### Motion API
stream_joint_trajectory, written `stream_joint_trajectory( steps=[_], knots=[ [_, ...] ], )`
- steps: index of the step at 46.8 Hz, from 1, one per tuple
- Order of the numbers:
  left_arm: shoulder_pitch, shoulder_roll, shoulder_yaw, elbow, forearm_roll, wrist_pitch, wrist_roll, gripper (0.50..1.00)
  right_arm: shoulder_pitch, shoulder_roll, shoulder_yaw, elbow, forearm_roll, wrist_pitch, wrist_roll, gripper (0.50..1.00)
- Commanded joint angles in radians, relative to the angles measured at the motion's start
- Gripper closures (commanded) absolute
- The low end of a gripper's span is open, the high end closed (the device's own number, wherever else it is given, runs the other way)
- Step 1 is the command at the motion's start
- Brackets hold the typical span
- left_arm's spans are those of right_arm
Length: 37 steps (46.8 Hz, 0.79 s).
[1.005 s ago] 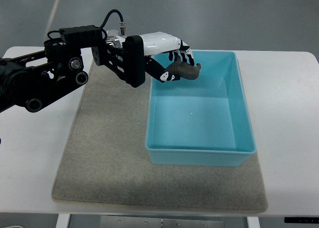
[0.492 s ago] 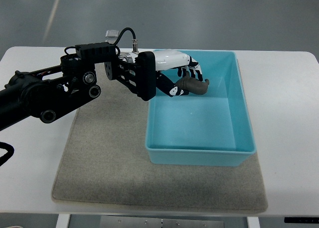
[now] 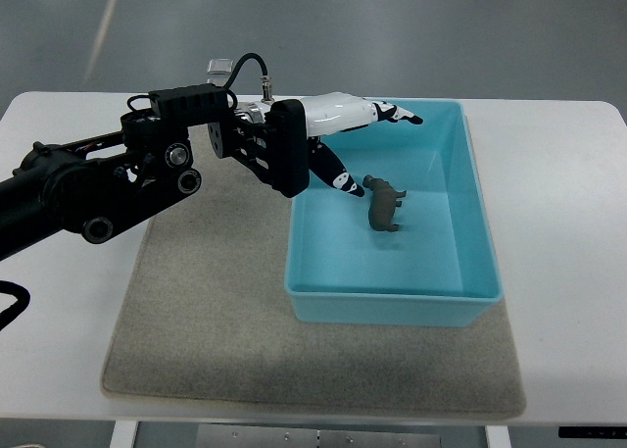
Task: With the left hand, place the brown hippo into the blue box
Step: 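Open the left hand to drop the hippo into the box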
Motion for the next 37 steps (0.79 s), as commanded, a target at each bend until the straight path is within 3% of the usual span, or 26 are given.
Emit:
stream_joint_trajectory(
  steps=[1, 11, 24, 37],
  knots=[
    [0.000, 0.000, 0.001, 0.000, 0.000, 0.000, 0.000, 0.549, 0.000, 0.000, 0.000, 0.000, 0.000, 0.000, 0.000, 0.564],
    [-0.002, 0.002, -0.010, 0.028, -0.005, 0.009, 0.000, 0.546, 0.000, 0.000, 0.000, 0.000, 0.000, 0.000, 0.000, 0.564],
    [-0.011, 0.006, -0.021, 0.158, -0.011, 0.115, 0.000, 0.523, 0.000, 0.000, 0.000, 0.000, 0.000, 0.000, 0.000, 0.564],
    [-0.015, 0.014, -0.030, 0.248, -0.270, 0.176, 0.000, 0.506, 0.000, 0.000, 0.000, 0.000, 0.000, 0.000, 0.000, 0.564]
  ],
)
